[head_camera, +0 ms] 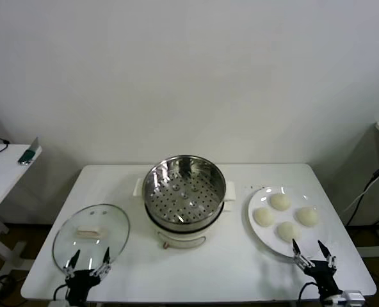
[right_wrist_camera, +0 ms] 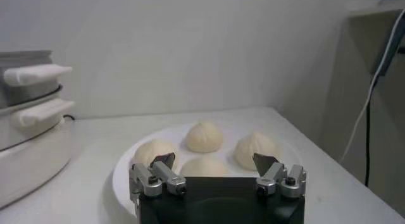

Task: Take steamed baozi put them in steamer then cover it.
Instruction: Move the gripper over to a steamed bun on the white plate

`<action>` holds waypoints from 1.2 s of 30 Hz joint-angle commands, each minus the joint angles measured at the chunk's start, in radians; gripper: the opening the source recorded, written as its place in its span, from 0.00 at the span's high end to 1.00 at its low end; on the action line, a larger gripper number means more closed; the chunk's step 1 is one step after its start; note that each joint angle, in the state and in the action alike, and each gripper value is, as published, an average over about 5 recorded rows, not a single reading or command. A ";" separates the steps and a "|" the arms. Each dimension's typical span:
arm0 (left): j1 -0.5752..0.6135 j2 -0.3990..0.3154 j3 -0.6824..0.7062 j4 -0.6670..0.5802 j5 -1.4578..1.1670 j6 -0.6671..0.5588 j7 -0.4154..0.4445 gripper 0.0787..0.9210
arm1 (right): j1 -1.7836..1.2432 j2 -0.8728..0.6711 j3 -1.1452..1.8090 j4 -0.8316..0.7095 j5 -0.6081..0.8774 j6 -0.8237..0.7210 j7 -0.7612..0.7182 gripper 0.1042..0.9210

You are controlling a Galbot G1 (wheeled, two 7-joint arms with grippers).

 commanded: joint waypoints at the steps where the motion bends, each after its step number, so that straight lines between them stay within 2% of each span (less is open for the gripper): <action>1: -0.011 0.008 0.005 -0.002 0.001 0.002 0.002 0.12 | 0.265 -0.128 0.007 -0.009 -0.163 -0.234 0.005 0.12; 5: -0.016 0.013 0.008 0.000 0.000 -0.003 0.002 0.12 | 0.476 -0.311 -0.113 -0.081 -0.212 -0.381 -0.099 0.12; 9: -0.022 0.021 0.010 0.005 0.000 -0.009 0.002 0.12 | 0.782 -0.540 -0.401 -0.206 -0.283 -0.442 -0.338 0.12; 15: -0.027 0.022 0.024 0.006 0.007 -0.017 0.005 0.12 | 1.364 -0.740 -1.031 -0.414 -0.463 -0.207 -0.837 0.12; 20: -0.028 0.015 0.039 0.009 0.018 -0.026 0.014 0.12 | 1.839 -0.691 -1.542 -0.596 -0.570 0.038 -1.132 0.12; 23: -0.032 0.013 0.043 0.012 0.021 -0.027 0.016 0.12 | 2.003 -0.601 -1.730 -0.720 -0.563 0.083 -1.206 0.12; 27: -0.036 0.013 0.043 0.013 0.021 -0.027 0.017 0.12 | 2.076 -0.502 -1.872 -0.839 -0.458 0.060 -1.232 0.12; 31: -0.038 0.020 0.041 0.014 0.018 -0.031 0.018 0.12 | 2.045 -0.431 -1.930 -0.896 -0.327 -0.018 -1.209 0.12; 36: -0.033 0.029 0.036 0.010 0.012 -0.035 0.018 0.12 | 1.914 -0.346 -1.857 -0.945 -0.278 -0.091 -1.156 0.12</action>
